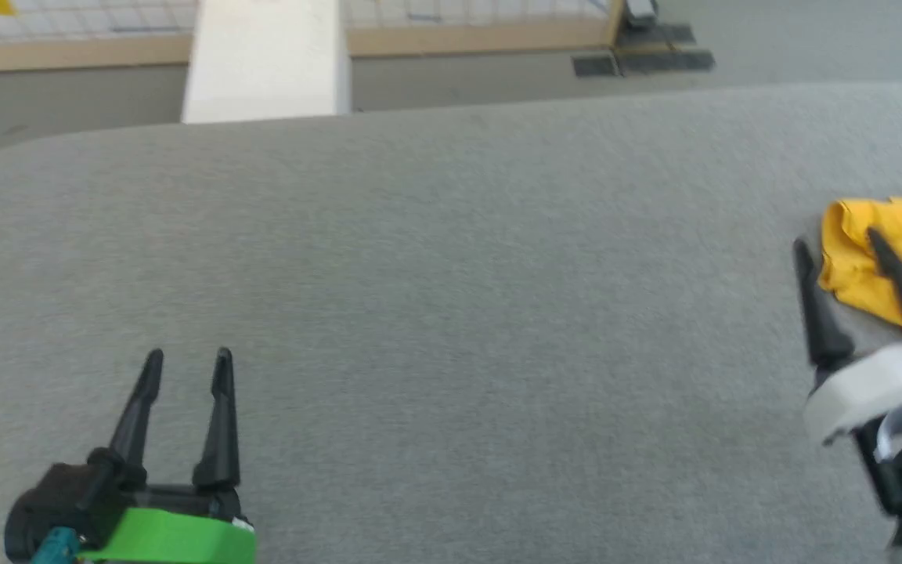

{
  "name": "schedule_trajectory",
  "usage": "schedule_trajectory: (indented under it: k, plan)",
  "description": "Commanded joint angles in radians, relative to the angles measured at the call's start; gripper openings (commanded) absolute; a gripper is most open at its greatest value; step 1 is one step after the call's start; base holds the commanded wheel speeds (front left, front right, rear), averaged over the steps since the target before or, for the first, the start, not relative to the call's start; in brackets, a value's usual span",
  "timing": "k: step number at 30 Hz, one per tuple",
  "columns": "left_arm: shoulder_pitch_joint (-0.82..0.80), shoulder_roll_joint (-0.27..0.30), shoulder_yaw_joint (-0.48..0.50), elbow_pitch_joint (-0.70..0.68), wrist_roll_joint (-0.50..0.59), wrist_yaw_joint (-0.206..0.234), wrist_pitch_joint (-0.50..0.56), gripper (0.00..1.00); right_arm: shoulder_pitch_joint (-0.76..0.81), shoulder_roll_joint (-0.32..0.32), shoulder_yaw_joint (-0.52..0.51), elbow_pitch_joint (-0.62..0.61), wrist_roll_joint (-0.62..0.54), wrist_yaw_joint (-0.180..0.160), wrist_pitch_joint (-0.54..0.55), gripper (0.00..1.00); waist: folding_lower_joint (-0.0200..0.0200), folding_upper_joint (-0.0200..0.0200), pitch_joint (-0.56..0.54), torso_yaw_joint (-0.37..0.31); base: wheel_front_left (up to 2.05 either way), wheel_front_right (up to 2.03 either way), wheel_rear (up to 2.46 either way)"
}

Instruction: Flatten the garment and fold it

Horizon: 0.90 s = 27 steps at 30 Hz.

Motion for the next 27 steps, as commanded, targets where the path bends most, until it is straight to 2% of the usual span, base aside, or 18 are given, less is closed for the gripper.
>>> schedule_trajectory:
  k: [1, 5, 9, 13, 18, 27]
  plan:
    - [0.016, -0.009, -0.006, 0.009, 0.004, 0.003, -0.008, 1.0, 0.031, 0.021, 0.0, -0.018, -0.022, -0.002, -0.027, 1.0, 0.0001, 0.0, -0.064, 0.065, 0.0, 0.0, 0.0]
    - [0.03, -0.018, -0.017, 0.032, 0.025, 0.003, -0.012, 1.0, 0.103, 0.094, -0.001, -0.053, -0.094, -0.002, -0.092, 1.0, 0.0001, 0.0, -0.085, 0.08, 0.0, 0.0, 0.0]
    - [0.042, -0.033, -0.025, 0.048, 0.05, -0.001, -0.015, 1.0, 0.163, 0.141, -0.018, -0.058, -0.148, -0.002, -0.158, 1.0, 0.0001, 0.0, -0.1, 0.089, 0.0, 0.0, 0.0]
    - [0.051, -0.053, -0.024, 0.062, 0.072, -0.01, -0.016, 1.0, 0.205, 0.154, -0.033, -0.019, -0.179, -0.002, -0.219, 1.0, 0.0001, 0.0, -0.107, 0.096, 0.0, 0.0, 0.0]
    - [0.065, -0.088, 0.002, 0.07, 0.098, -0.032, -0.016, 1.0, 0.234, 0.155, -0.056, 0.062, -0.094, -0.002, -0.281, 1.0, 0.0001, 0.0, -0.114, 0.1, 0.0, 0.0, 0.0]
    - [0.084, -0.164, 0.068, 0.104, 0.118, -0.092, -0.016, 1.0, 0.232, 0.155, -0.024, 0.141, -0.071, -0.002, -0.335, 1.0, 0.0001, 0.0, -0.122, 0.094, 0.0, 0.0, 0.0]
